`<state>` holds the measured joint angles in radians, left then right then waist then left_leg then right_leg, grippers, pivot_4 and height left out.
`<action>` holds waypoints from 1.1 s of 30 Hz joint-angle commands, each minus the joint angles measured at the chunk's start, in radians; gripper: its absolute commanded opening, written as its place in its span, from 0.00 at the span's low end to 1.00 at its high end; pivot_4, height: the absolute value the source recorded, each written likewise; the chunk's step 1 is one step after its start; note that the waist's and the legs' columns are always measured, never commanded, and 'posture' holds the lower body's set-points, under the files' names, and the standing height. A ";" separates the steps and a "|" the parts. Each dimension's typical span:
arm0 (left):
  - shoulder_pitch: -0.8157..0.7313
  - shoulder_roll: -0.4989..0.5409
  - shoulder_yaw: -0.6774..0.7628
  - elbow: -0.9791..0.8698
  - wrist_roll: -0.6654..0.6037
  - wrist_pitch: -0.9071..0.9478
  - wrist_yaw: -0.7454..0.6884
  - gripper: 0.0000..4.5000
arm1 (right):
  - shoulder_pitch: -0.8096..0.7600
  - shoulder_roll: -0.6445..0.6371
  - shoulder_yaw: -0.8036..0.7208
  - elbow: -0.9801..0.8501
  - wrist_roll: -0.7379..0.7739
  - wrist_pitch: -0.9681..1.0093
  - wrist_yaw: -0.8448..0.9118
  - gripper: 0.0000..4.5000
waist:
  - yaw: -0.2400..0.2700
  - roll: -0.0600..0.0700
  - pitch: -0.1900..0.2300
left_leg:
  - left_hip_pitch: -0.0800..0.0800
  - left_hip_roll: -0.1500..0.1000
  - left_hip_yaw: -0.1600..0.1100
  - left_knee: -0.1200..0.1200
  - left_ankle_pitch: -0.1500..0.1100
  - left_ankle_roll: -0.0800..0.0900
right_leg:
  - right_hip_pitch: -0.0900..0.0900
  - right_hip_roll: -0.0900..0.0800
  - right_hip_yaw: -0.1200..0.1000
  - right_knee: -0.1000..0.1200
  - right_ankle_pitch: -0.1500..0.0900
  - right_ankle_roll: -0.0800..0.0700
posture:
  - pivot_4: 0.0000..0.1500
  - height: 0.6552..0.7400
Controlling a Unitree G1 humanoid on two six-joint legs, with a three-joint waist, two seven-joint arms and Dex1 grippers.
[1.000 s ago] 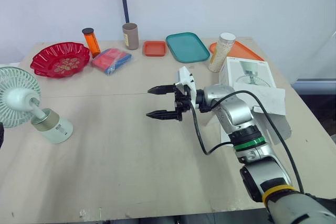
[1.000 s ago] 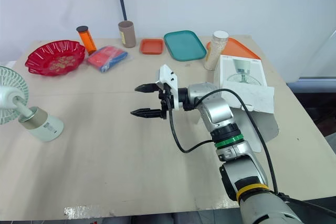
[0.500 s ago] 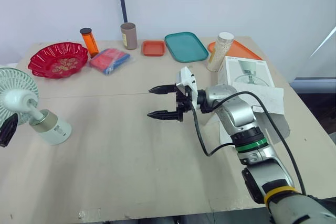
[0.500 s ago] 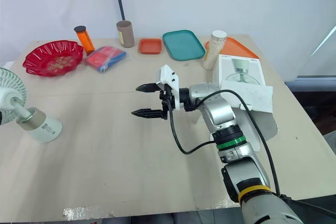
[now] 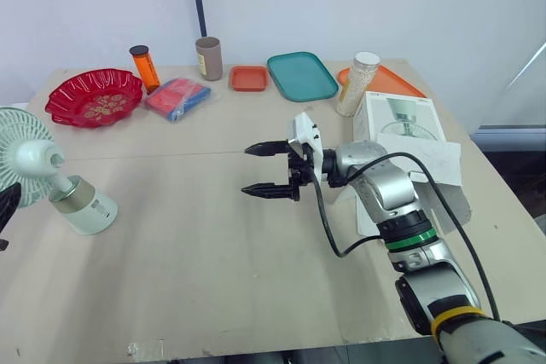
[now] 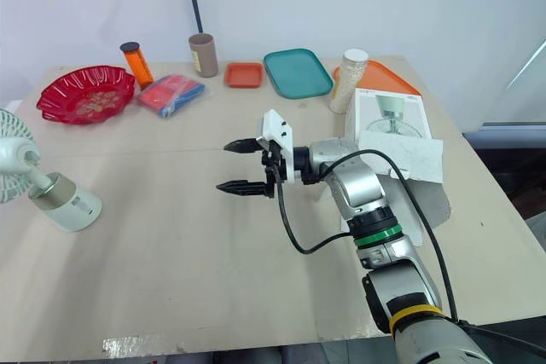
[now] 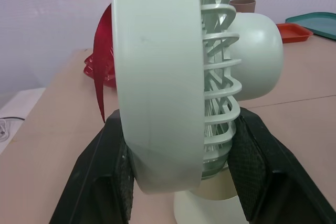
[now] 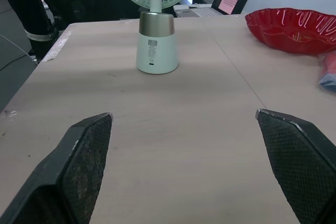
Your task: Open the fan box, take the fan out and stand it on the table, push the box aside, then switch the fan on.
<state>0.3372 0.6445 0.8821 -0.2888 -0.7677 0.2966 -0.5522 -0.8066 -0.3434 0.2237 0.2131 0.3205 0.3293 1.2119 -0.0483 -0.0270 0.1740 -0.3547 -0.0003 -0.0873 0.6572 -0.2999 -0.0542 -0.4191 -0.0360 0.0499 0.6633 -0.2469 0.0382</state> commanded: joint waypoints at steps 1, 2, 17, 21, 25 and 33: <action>-0.003 -0.003 0.039 -0.094 -0.055 0.025 0.020 0.43 | -0.022 0.013 -0.008 -0.033 0.005 -0.003 -0.015 1.00 | 0.000 0.000 0.000 | 0.000 0.000 0.000 0.000 0.000 0.000 | 0.000 0.000 0.000 0.000 0.000 0.000 | 1.00 1.00; -0.009 -0.007 0.032 -0.119 -0.072 0.034 0.031 0.43 | -0.027 0.019 -0.007 -0.034 0.004 0.000 -0.021 1.00 | 0.000 0.000 0.000 | 0.000 0.000 0.000 0.000 0.000 0.000 | 0.000 0.000 0.000 0.000 0.000 0.000 | 1.00 1.00; -0.315 -0.008 -0.341 -0.390 0.015 0.158 0.284 0.43 | -0.178 0.178 -0.006 -0.041 -0.064 0.263 -0.341 1.00 | 0.001 -0.001 0.000 | -0.007 -0.002 -0.004 0.000 0.002 -0.005 | -0.006 -0.001 -0.002 0.001 0.001 -0.001 | 1.00 1.00; -0.368 -0.041 -0.413 -0.358 0.061 0.154 0.306 0.43 | -0.200 0.225 -0.010 -0.045 -0.068 0.321 -0.421 1.00 | -0.001 -0.001 0.000 | -0.007 -0.002 -0.004 0.000 0.003 -0.005 | -0.007 -0.001 -0.002 0.001 0.001 -0.001 | 1.00 1.00; -0.402 -0.064 -0.456 -0.327 0.104 0.152 0.311 0.43 | -0.202 0.273 -0.017 -0.060 -0.059 0.362 -0.489 1.00 | -0.001 -0.001 0.000 | -0.008 -0.002 -0.003 0.000 0.003 -0.005 | -0.008 -0.001 -0.001 0.002 0.001 -0.001 | 1.00 1.00; -0.462 -0.078 -0.501 -0.295 0.119 0.166 0.293 0.43 | -0.192 0.341 -0.020 -0.032 -0.069 0.372 -0.597 1.00 | 0.000 -0.002 0.000 | -0.013 -0.003 -0.007 0.002 0.003 -0.006 | -0.011 -0.002 -0.004 0.002 0.001 -0.001 | 1.00 1.00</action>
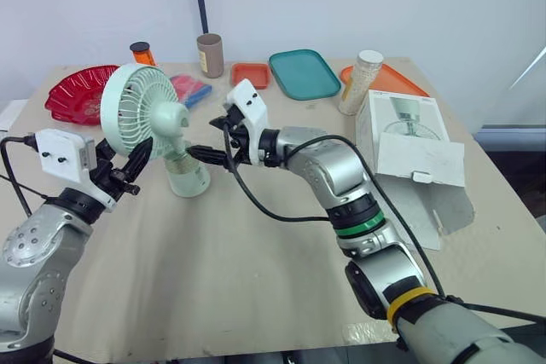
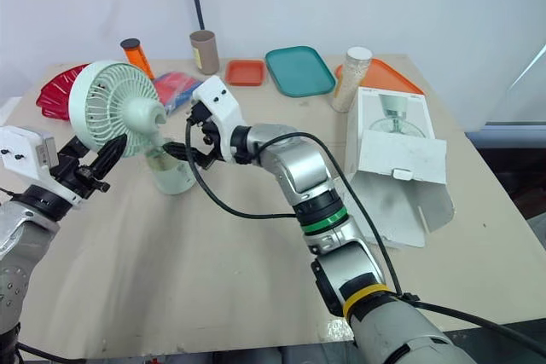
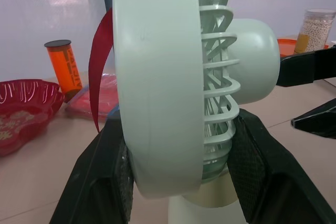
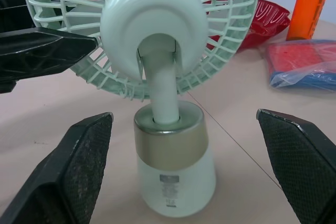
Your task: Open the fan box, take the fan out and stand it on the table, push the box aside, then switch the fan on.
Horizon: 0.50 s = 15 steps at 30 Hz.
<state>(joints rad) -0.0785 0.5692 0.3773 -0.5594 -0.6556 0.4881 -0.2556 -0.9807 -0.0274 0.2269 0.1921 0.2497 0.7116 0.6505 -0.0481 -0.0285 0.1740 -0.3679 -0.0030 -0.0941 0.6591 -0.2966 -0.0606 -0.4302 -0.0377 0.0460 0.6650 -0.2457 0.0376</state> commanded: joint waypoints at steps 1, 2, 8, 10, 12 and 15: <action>-0.050 -0.006 -0.001 -0.020 0.013 -0.028 -0.003 0.43 | -0.017 0.031 -0.018 -0.005 -0.002 -0.013 -0.044 1.00 | 0.000 0.000 0.000 | -0.001 0.000 0.000 0.000 0.000 0.000 | -0.001 0.000 0.000 0.000 0.000 0.000 | 1.00 1.00; -0.054 -0.012 -0.007 -0.018 0.015 -0.027 -0.001 0.43 | -0.014 0.039 -0.013 0.000 -0.005 -0.016 -0.051 1.00 | 0.000 0.000 0.000 | -0.002 -0.001 0.000 0.000 0.000 0.000 | -0.003 -0.001 0.000 0.001 0.000 0.000 | 1.00 1.00; -0.062 -0.036 -0.027 -0.033 0.021 -0.020 0.006 0.43 | -0.020 0.070 -0.006 0.042 -0.019 -0.044 -0.078 1.00 | -0.001 0.000 0.000 | -0.004 0.000 0.002 0.000 0.001 -0.001 | -0.007 0.000 0.001 0.002 0.001 -0.001 | 1.00 1.00; -0.060 -0.040 -0.030 -0.035 0.024 -0.021 0.006 0.43 | -0.024 0.078 -0.010 0.056 -0.018 -0.049 -0.077 1.00 | -0.001 0.000 0.000 | -0.005 0.000 0.002 0.000 0.001 -0.001 | -0.007 -0.001 0.001 0.002 0.001 -0.001 | 1.00 1.00; -0.063 -0.043 -0.033 -0.036 0.025 -0.021 0.009 0.43 | -0.028 0.083 -0.010 0.075 -0.023 -0.061 -0.079 1.00 | -0.001 0.000 0.000 | -0.005 0.000 0.002 0.000 0.001 -0.001 | -0.007 -0.001 0.001 0.002 0.001 0.000 | 1.00 1.00; -0.063 -0.046 -0.034 -0.038 0.023 -0.019 0.010 0.43 | -0.033 0.088 -0.008 0.086 -0.025 -0.071 -0.080 1.00 | -0.001 0.000 0.000 | -0.005 0.000 0.002 0.000 0.001 -0.001 | -0.007 -0.001 0.000 0.002 0.001 -0.001 | 1.00 1.00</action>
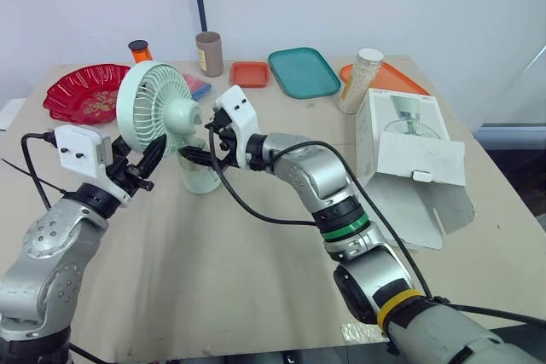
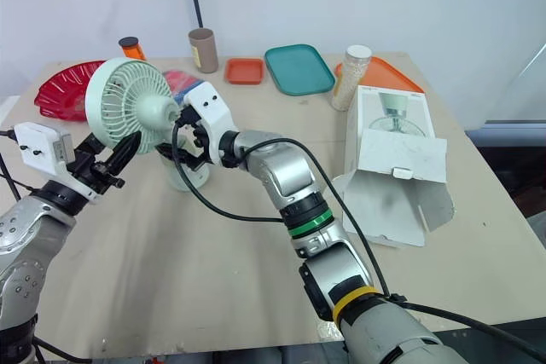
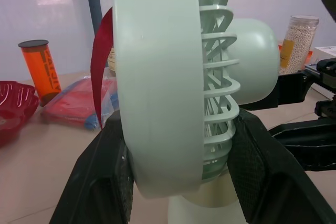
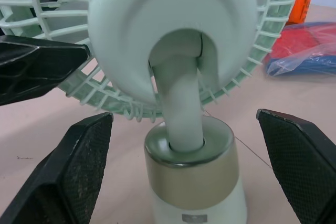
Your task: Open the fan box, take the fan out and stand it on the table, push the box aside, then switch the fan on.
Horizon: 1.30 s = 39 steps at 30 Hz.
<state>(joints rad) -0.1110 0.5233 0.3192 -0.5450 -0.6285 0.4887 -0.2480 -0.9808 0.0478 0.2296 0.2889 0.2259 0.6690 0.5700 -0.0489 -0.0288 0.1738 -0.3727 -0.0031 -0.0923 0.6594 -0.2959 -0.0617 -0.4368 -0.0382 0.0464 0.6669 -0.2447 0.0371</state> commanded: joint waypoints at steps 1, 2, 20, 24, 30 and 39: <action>-0.030 -0.001 0.025 -0.053 -0.004 -0.020 0.002 0.43 | -0.034 0.015 -0.010 -0.008 -0.001 -0.032 0.003 1.00 | 0.000 0.000 0.000 | 0.000 0.000 0.000 0.000 0.000 0.000 | 0.000 0.000 0.000 0.000 0.000 0.000 | 1.00 1.00; -0.030 -0.001 0.025 -0.052 -0.004 -0.021 0.002 0.43 | -0.037 0.019 -0.008 -0.001 -0.003 -0.036 0.000 1.00 | 0.000 0.000 0.000 | 0.000 0.000 0.000 0.000 0.000 0.000 | 0.000 0.000 0.000 0.000 0.000 0.000 | 1.00 1.00; -0.043 -0.003 0.017 -0.042 0.000 -0.028 -0.014 0.43 | -0.049 0.048 -0.013 0.050 -0.018 -0.067 -0.009 0.36 | 0.000 0.000 0.000 | 0.000 0.000 0.000 0.000 0.000 0.000 | 0.000 0.000 0.000 0.000 0.000 0.000 | 1.00 1.00; -0.030 -0.004 0.016 -0.048 0.008 -0.032 -0.015 0.43 | -0.052 0.046 -0.016 0.050 -0.020 -0.068 -0.007 0.19 | 0.000 0.000 0.000 | 0.000 0.000 0.000 0.000 0.000 0.000 | 0.000 0.000 0.000 0.000 0.000 0.000 | 1.00 1.00; -0.030 -0.010 0.023 -0.043 0.005 -0.039 -0.028 0.43 | -0.052 0.048 -0.016 0.054 -0.020 -0.075 0.000 0.19 | 0.000 0.000 0.000 | 0.000 0.000 0.000 0.000 0.000 0.000 | 0.000 0.000 0.000 0.000 0.000 0.000 | 1.00 1.00; 0.008 -0.013 0.043 -0.040 -0.019 -0.028 -0.065 0.72 | -0.067 0.050 -0.032 0.082 -0.019 -0.091 -0.009 0.16 | 0.000 0.000 0.000 | 0.000 0.000 0.000 0.000 0.000 0.000 | 0.000 0.000 0.000 0.000 0.000 0.000 | 1.00 1.00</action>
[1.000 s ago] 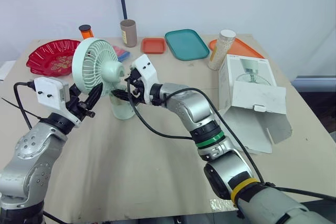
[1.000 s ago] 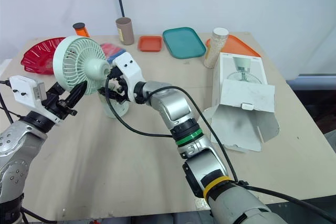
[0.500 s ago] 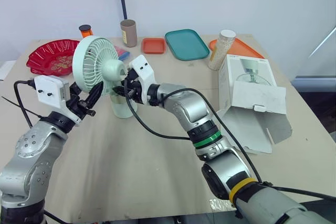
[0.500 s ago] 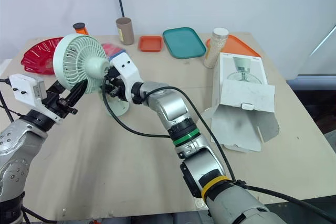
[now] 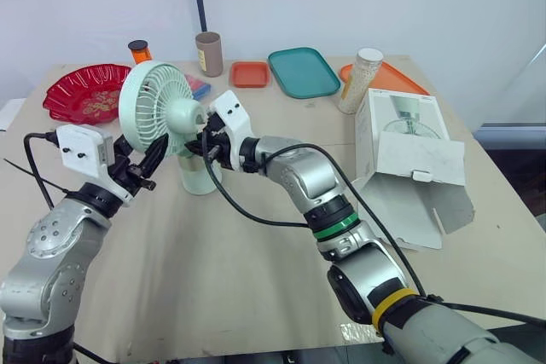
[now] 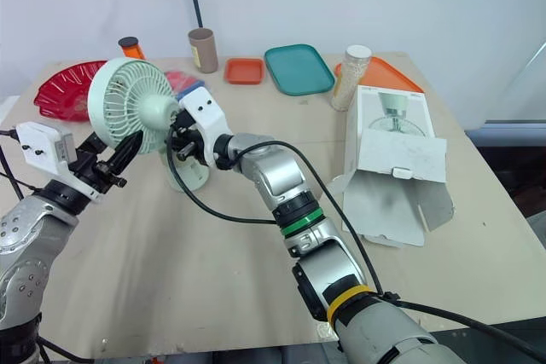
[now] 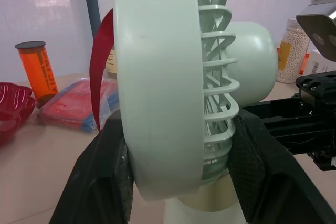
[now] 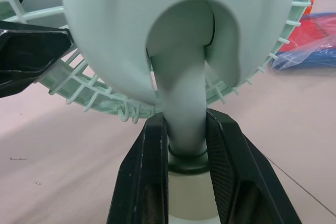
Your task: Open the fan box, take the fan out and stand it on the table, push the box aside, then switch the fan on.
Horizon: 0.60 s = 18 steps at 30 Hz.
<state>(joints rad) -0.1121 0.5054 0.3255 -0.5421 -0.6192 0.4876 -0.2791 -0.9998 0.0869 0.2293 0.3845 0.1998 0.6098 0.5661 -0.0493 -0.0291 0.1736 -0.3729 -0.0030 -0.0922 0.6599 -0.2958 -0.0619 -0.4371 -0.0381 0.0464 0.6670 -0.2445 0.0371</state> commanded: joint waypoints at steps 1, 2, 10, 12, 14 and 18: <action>0.013 -0.003 0.052 -0.042 -0.052 -0.025 -0.034 0.80 | -0.050 0.011 -0.034 -0.009 0.007 -0.034 -0.008 0.16 | 0.000 0.000 0.000 | 0.000 0.000 0.000 0.000 0.000 0.000 | 0.000 0.000 0.000 0.000 0.000 0.000 | 1.00 1.00; 0.027 -0.007 0.076 -0.045 -0.075 -0.030 -0.044 0.87 | -0.053 0.011 -0.035 -0.004 0.005 -0.037 -0.010 0.16 | 0.000 0.000 0.000 | 0.000 0.000 0.000 0.000 0.000 0.000 | 0.000 0.000 0.000 0.000 0.000 0.000 | 1.00 1.00; 0.104 0.028 0.190 -0.105 -0.220 -0.010 -0.094 0.99 | -0.068 0.000 -0.045 0.026 0.001 -0.054 -0.009 0.16 | -0.001 0.000 0.000 | 0.000 0.000 0.000 0.001 0.000 0.000 | 0.000 0.000 0.000 0.000 0.000 0.000 | 1.00 1.00; 0.145 0.085 0.288 -0.090 -0.323 0.025 -0.140 0.99 | -0.063 -0.015 -0.050 0.011 0.011 -0.054 0.010 0.16 | -0.001 0.000 0.000 | 0.000 0.000 0.000 0.001 0.000 0.000 | 0.000 0.000 0.000 0.001 0.000 0.000 | 1.00 1.00; 0.162 0.136 0.360 -0.057 -0.380 0.042 -0.161 0.99 | -0.054 -0.034 -0.058 -0.015 0.029 -0.049 0.041 0.16 | -0.003 0.000 0.000 | 0.000 0.001 0.000 0.001 0.000 0.000 | 0.000 0.001 0.000 0.001 0.000 0.000 | 1.00 1.00; 0.130 0.229 0.437 0.063 -0.440 0.069 -0.198 0.99 | -0.007 -0.115 -0.061 -0.116 0.067 -0.062 0.156 0.16 | 0.002 0.000 0.000 | 0.000 0.000 -0.001 0.002 0.000 0.000 | 0.001 0.000 -0.001 0.000 0.000 0.000 | 1.00 1.00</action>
<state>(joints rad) 0.0403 0.7049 0.7220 -0.5146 -1.0292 0.5508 -0.4534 -0.9971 -0.0163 0.1964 0.3765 0.2272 0.5873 0.6674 -0.0474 -0.0291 0.1736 -0.3731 -0.0032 -0.0936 0.6618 -0.2961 -0.0612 -0.4356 -0.0377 0.0450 0.6668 -0.2443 0.0371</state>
